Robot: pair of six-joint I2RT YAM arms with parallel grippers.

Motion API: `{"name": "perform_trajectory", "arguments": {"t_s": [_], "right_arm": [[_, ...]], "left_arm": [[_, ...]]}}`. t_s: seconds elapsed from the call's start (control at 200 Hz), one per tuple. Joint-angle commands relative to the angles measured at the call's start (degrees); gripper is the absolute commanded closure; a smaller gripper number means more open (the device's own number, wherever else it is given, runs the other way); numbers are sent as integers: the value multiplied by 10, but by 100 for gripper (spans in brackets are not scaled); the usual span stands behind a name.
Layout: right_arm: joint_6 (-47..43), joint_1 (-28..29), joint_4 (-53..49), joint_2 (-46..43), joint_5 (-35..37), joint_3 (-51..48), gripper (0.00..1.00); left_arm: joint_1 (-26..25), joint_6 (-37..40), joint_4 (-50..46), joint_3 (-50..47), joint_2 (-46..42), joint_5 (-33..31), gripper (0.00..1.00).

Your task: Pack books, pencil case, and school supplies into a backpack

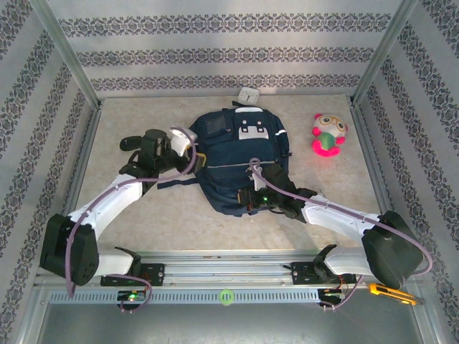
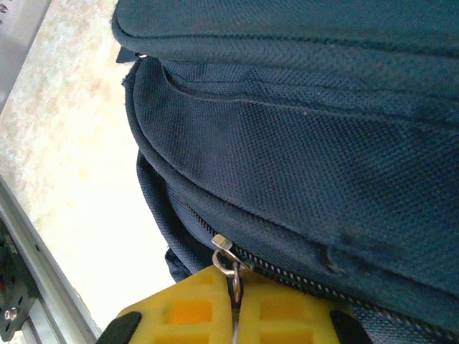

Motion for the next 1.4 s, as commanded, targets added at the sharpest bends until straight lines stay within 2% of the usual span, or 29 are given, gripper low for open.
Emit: {"name": "perform_trajectory", "arguments": {"t_s": [0.0, 0.1, 0.19, 0.27, 0.48, 0.595, 0.665, 0.729, 0.834, 0.989, 1.114, 1.174, 1.284, 1.394], "right_arm": [[-12, -9, 6, 2, -16, 1, 100], [-12, -10, 6, 5, -19, 3, 100], [-12, -11, 6, 5, -21, 3, 100], [-12, -11, 6, 6, -20, 3, 100], [-13, -17, 6, 3, -27, 5, 100], [-11, -22, 8, -4, -30, 2, 100], [-9, -26, 10, -7, -33, -1, 100], [-8, -29, 11, -7, -37, -1, 100], [-7, -31, 13, -6, -41, -2, 100], [-4, -32, 21, -3, -46, -4, 100], [-3, -34, 22, -5, -49, -4, 100], [-2, -35, 23, -7, -50, -6, 100], [0, -38, 23, -12, -51, -8, 100], [-1, -51, 11, -18, -47, -14, 100]], "left_arm": [[-63, 249, -89, 5, 15, 44, 27], [-114, 305, -107, 39, 64, 23, 24], [-134, 323, -102, 68, 108, 31, 24], [-143, 335, -104, 91, 140, 51, 34], [-160, 373, -120, 115, 185, 53, 34], [-161, 382, -117, 105, 185, 27, 45], [-161, 381, -112, 95, 175, 27, 43], [-160, 368, -111, 88, 161, 57, 34], [-160, 340, -87, 67, 143, 91, 31], [-160, 315, 22, 4, 135, 63, 31], [-161, 308, 78, -12, 153, 35, 32], [-161, 308, 90, -9, 162, 28, 37], [-159, 309, 99, -7, 165, 14, 55], [-155, 326, 58, -4, 148, 9, 84]]}}
